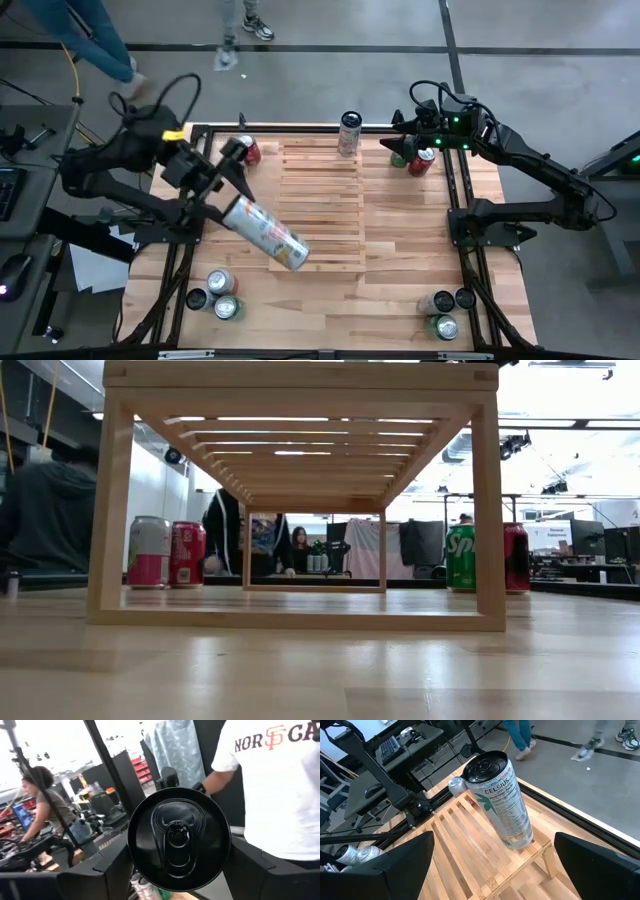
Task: Place canned beverage on shelf
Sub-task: Put the white pink soda can on the shelf
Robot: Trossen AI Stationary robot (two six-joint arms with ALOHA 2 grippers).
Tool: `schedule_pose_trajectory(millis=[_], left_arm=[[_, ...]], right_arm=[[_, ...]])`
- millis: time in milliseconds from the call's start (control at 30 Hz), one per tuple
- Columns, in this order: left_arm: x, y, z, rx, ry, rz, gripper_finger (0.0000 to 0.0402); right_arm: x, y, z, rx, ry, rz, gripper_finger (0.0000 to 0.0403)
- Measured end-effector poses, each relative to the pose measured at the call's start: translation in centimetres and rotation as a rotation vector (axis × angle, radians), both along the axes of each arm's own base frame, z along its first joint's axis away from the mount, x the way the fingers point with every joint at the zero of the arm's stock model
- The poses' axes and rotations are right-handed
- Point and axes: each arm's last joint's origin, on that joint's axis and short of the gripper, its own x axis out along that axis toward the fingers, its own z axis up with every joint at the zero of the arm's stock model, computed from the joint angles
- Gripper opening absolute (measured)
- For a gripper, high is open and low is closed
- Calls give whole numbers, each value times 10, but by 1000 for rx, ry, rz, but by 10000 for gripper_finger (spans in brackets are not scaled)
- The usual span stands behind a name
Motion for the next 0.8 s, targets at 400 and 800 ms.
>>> schedule_pose_trajectory(millis=[400,800], left_arm=[[12,-5,-5,7,26,268,235],[57,22,-37,47,219,973,238]], right_arm=[[0,0,0,-13,4,6,399],[1,-1,4,38,-56,-15,399]])
